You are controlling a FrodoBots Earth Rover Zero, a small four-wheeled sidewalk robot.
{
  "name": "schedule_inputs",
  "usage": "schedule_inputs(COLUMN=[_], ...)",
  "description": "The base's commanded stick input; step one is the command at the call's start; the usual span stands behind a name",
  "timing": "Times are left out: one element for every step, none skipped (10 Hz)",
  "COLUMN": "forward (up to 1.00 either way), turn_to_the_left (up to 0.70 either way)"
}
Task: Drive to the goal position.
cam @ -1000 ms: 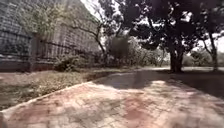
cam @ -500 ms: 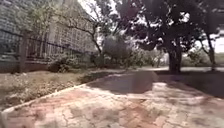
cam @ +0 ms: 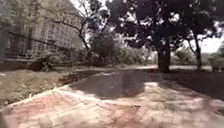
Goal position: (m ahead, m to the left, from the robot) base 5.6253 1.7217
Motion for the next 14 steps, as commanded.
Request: schedule_inputs(forward=[0.7, 0.7, 0.7, 0.7, 0.7, 0.7, 0.7, 0.7, 0.7, 0.7, 0.7, 0.7, 0.7, 0.7], turn_to_the_left=[-0.2, -0.12, -0.04, 0.0, 0.0, 0.0, 0.0, 0.0, 0.0, 0.0, 0.0, 0.0, 0.0, 0.0])
